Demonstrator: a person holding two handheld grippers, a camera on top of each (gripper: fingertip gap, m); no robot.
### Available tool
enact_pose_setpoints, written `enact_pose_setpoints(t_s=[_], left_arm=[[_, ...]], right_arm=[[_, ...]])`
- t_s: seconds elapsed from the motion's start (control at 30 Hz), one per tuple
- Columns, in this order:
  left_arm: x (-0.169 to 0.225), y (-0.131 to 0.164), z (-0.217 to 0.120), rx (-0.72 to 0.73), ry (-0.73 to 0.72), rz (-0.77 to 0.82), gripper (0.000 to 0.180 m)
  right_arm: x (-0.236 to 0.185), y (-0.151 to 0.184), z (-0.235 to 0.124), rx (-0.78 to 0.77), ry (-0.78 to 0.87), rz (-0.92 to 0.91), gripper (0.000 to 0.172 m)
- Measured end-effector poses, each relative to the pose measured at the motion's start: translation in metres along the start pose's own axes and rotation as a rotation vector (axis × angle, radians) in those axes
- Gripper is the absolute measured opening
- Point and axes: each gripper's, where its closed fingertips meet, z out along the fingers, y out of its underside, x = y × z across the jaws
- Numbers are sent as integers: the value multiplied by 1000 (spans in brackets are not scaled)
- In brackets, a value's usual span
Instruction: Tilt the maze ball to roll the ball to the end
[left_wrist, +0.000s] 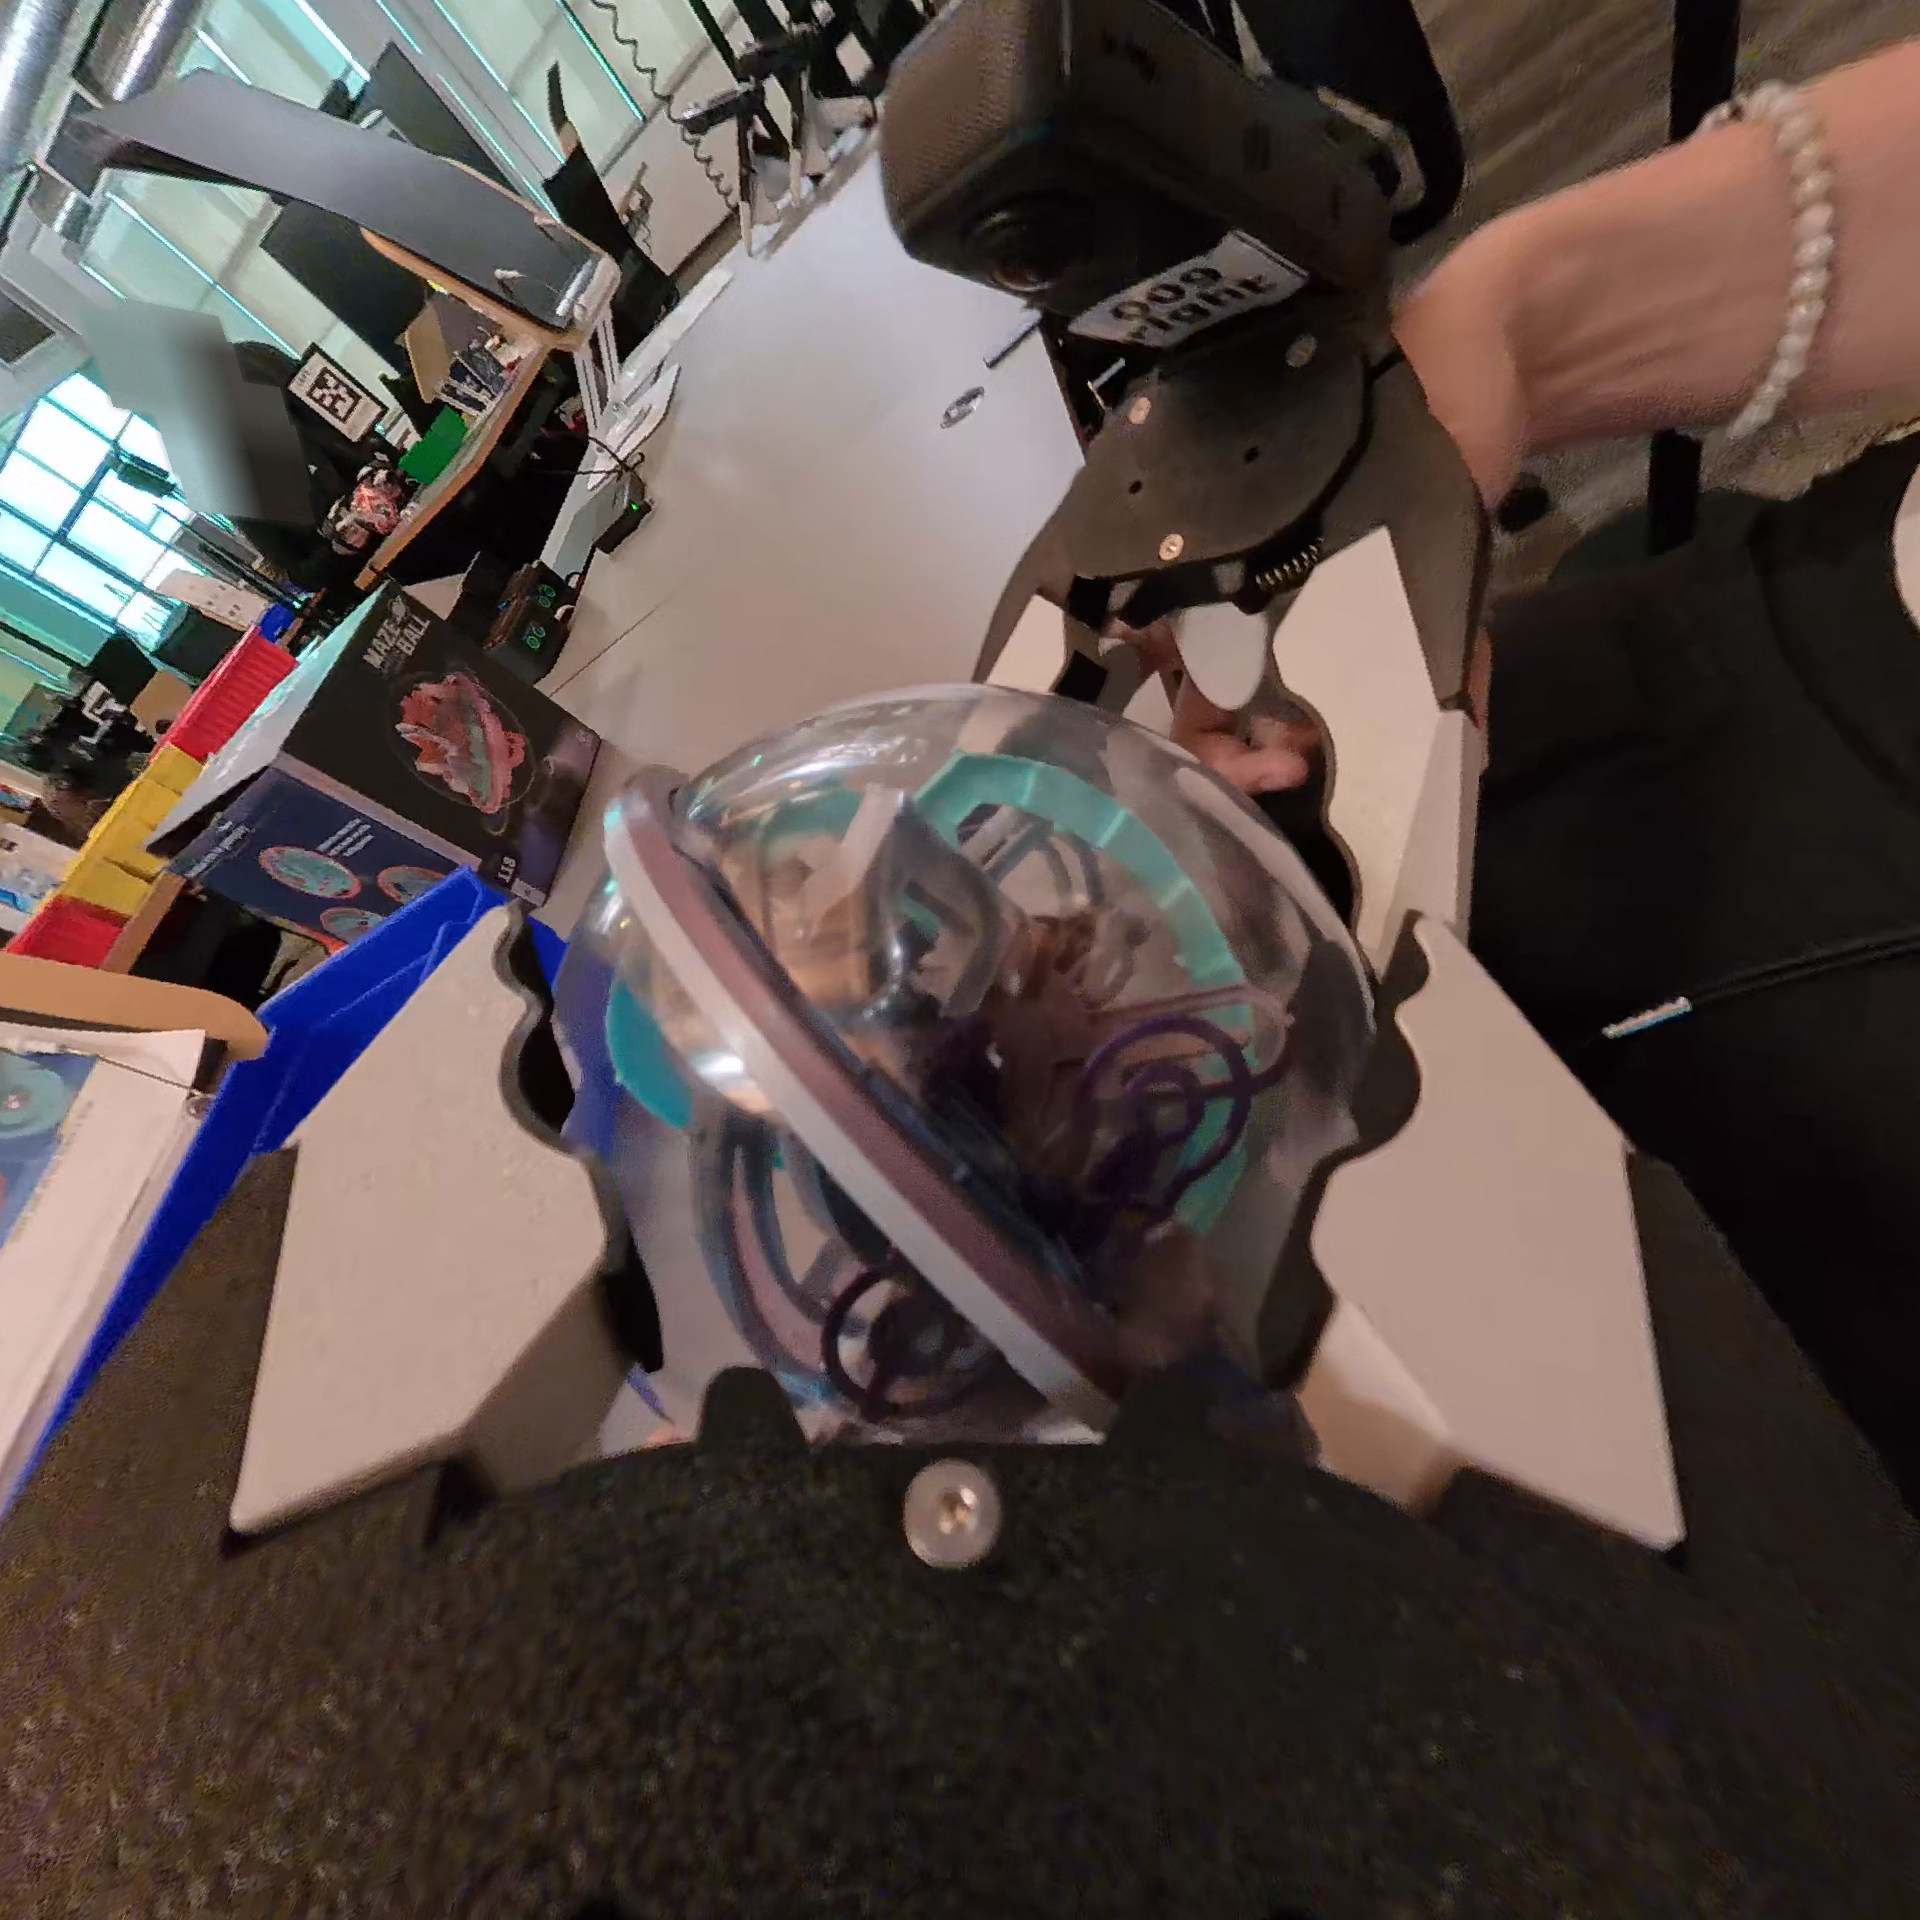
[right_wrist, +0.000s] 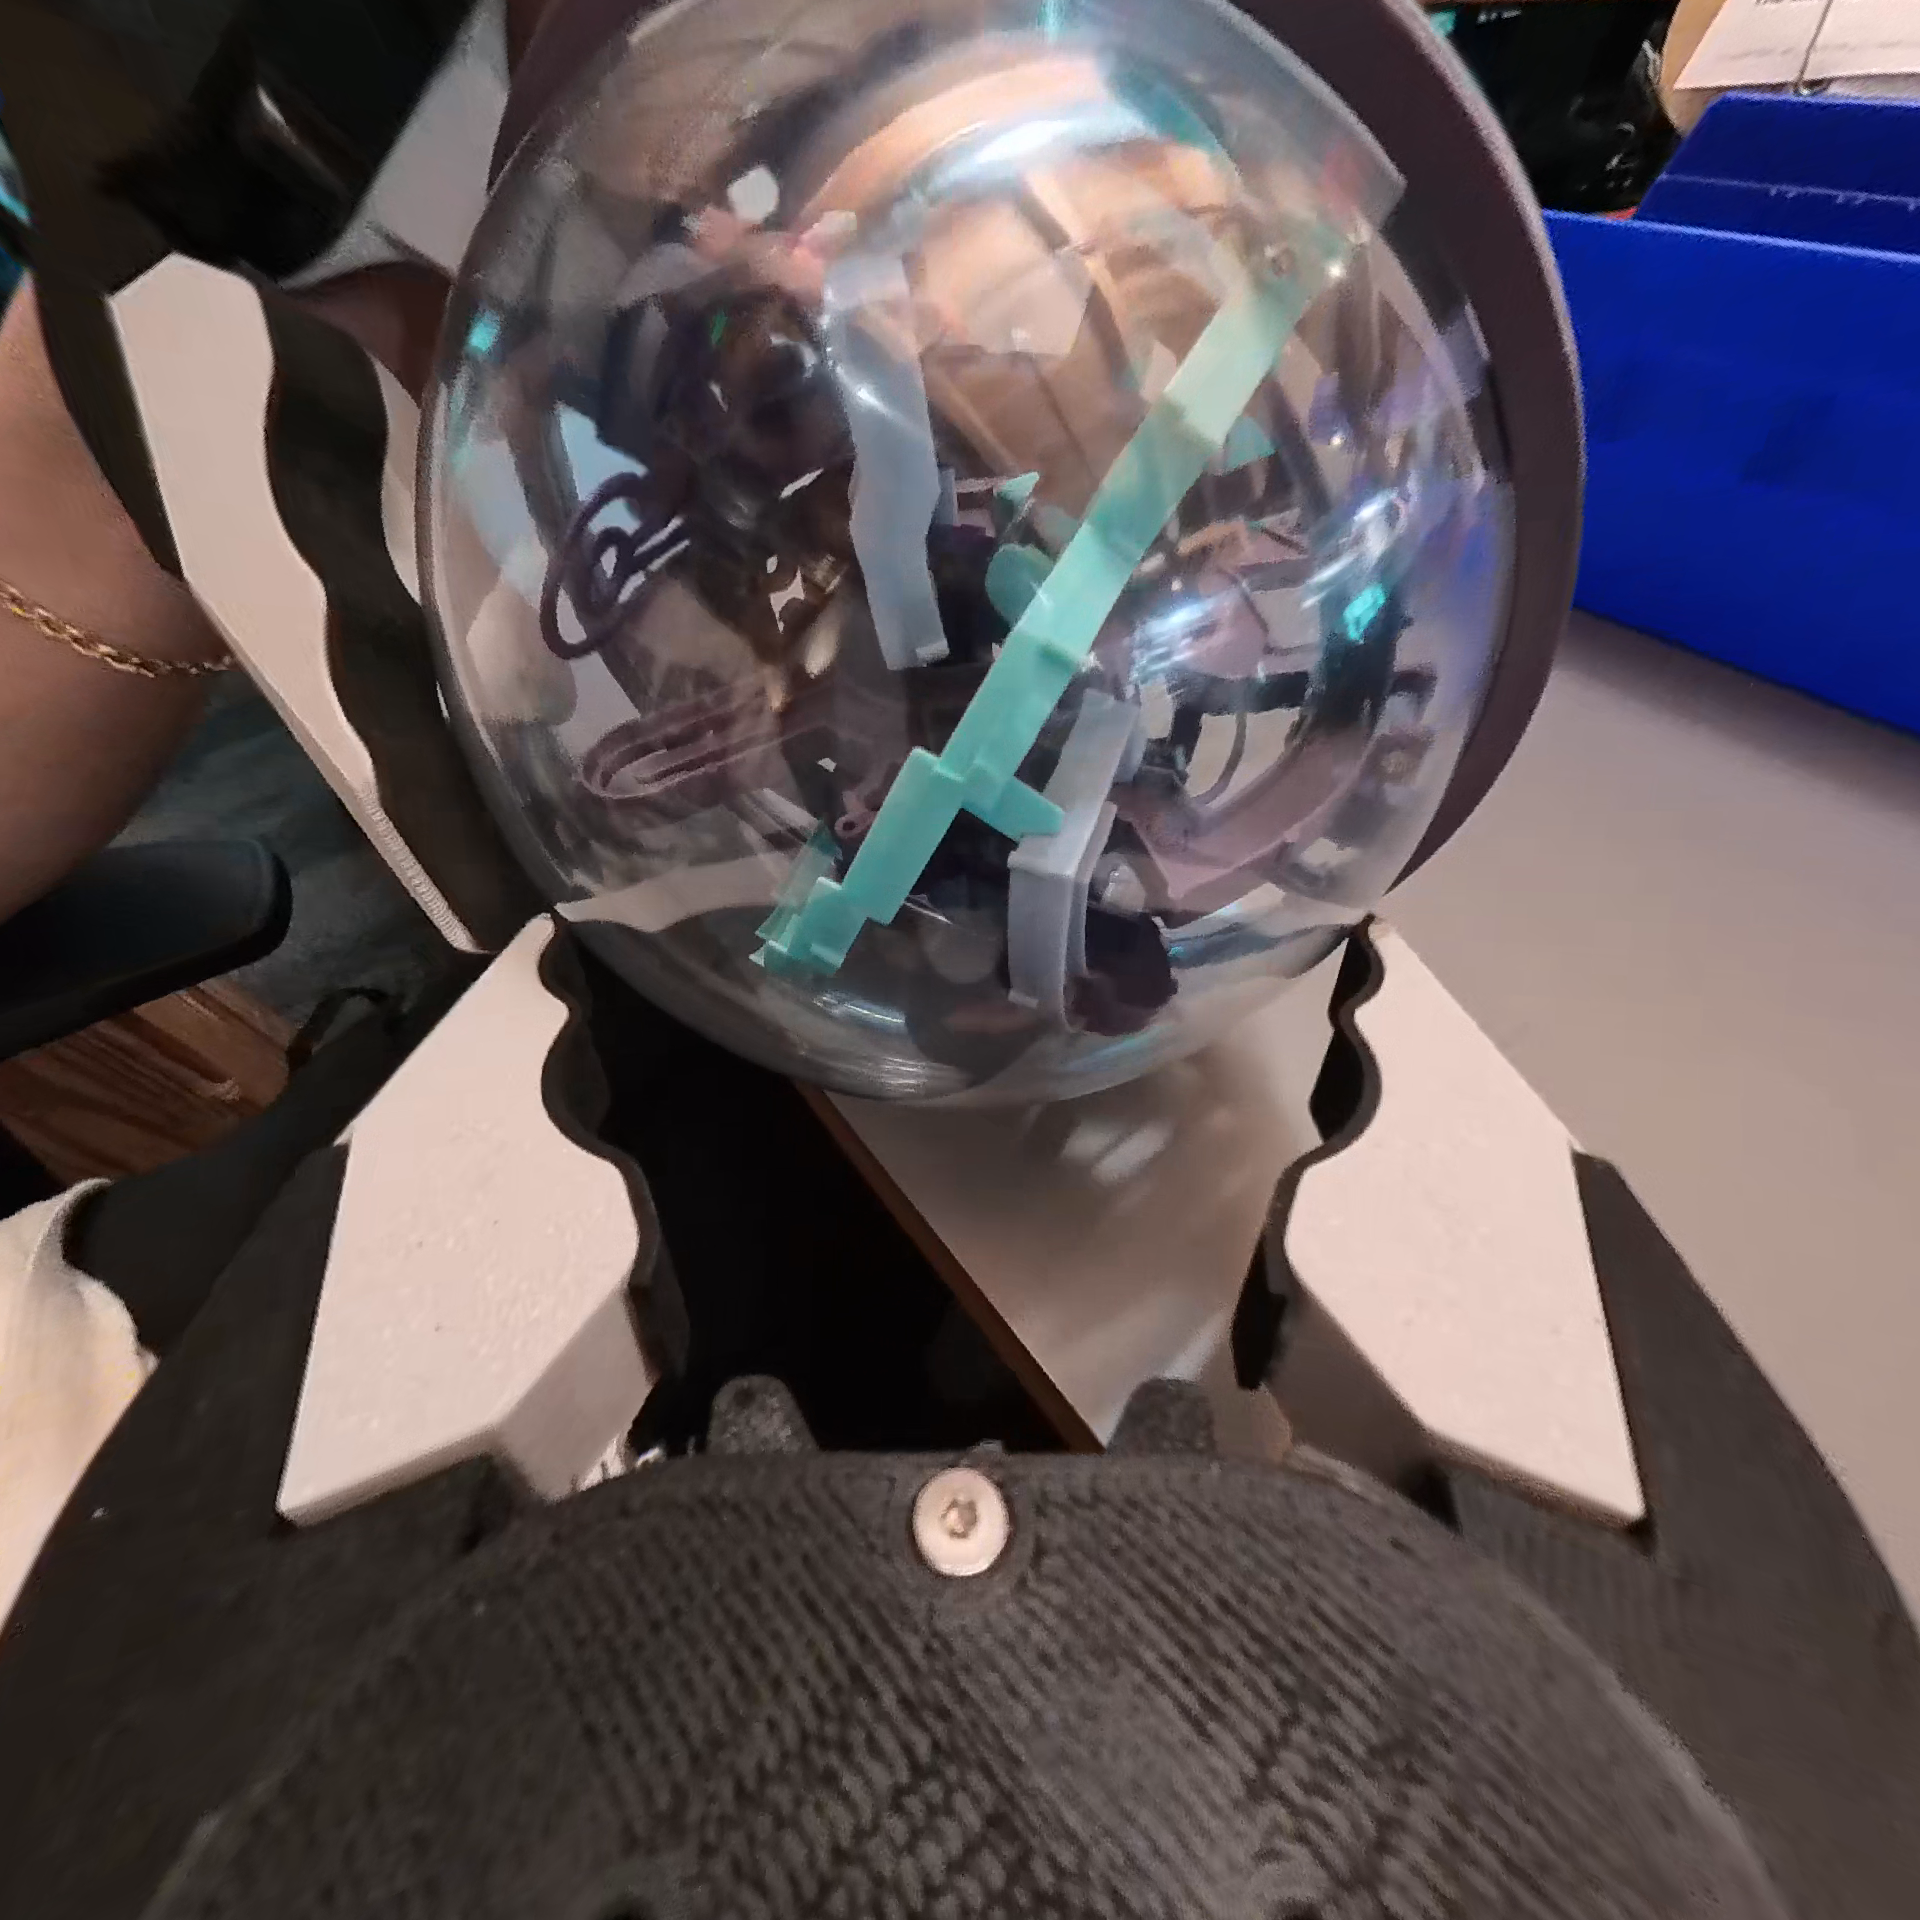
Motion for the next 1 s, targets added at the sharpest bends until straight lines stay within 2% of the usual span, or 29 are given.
enact_pose_setpoints(t_s=[0.33,0.63,1.0], left_arm=[[-13,5,1,71,-21,-160,153],[-9,5,3,34,-14,-74,152],[-18,10,1,64,-29,-167,153]], right_arm=[[3,-5,3,68,13,94,137],[0,4,10,77,9,137,136],[2,-2,12,111,0,165,136]])
